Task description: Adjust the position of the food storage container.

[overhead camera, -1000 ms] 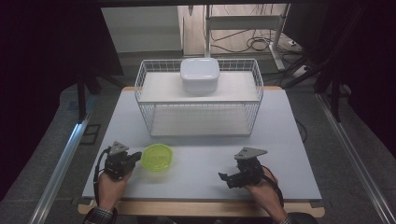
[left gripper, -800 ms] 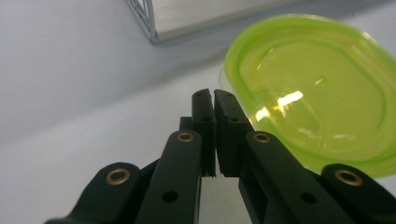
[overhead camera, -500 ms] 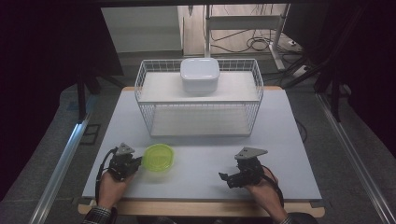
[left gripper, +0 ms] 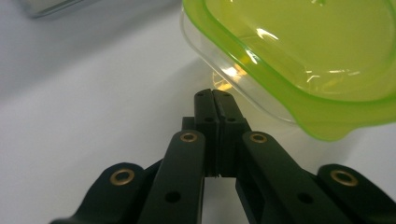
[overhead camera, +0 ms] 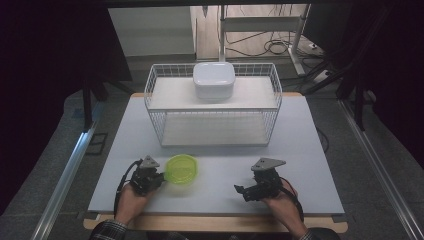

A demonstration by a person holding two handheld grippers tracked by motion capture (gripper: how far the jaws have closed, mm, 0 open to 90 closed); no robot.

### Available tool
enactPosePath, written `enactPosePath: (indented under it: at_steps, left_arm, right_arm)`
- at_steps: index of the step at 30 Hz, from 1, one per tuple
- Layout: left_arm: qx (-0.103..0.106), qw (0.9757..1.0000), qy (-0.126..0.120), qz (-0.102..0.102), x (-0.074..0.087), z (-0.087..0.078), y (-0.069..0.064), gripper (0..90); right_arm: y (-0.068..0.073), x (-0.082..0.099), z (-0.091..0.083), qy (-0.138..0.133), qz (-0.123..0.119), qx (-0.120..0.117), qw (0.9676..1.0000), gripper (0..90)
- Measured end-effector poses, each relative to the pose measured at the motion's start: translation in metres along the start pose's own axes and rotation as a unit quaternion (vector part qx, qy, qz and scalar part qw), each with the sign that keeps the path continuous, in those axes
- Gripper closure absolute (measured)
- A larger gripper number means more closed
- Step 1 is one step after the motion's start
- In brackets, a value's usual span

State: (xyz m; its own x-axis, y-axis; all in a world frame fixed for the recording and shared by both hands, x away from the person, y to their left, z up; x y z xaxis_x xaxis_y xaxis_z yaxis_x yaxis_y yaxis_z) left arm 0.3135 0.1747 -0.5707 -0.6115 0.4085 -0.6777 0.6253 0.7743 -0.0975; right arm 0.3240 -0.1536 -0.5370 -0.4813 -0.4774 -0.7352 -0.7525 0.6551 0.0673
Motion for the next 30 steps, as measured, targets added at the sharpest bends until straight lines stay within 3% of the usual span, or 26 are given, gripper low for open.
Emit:
enactPosePath:
  at_steps: [9,22,27,30]
  left_arm:
    - [0.011,0.9993,0.001,0.036,-0.015,0.015,-0.024,89.7]
    - [0.033,0.9973,-0.003,0.065,-0.029,0.033,-0.054,89.5]
    - [0.031,0.9973,-0.008,0.067,-0.030,0.029,-0.054,87.6]
    - [0.026,0.9975,-0.018,0.063,-0.030,0.023,-0.050,81.7]
  right_arm:
    - [0.000,0.001,0.002,0.003,-0.002,-0.002,1.0000,6.2]
    - [0.001,0.002,0.003,0.012,-0.001,-0.008,0.9999,7.3]
    - [0.001,0.002,0.004,0.015,0.001,-0.010,0.9998,7.5]
    - [0.000,0.003,0.004,0.017,0.001,-0.011,0.9998,7.5]
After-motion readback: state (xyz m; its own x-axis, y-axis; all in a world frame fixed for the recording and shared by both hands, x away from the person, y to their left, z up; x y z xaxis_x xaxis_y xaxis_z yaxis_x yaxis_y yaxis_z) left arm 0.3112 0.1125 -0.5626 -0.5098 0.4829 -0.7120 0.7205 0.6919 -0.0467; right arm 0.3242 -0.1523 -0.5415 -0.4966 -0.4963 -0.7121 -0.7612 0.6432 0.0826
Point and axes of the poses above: each handheld gripper's, and its own axes: z roughly forward along the jaws, x roughly out of its underside, y roughly to its left, the point moved 5 cm from there along z, roughly forward along the jaws, and after that the axes turned 2 degrees about z, right-handed, at the moved point
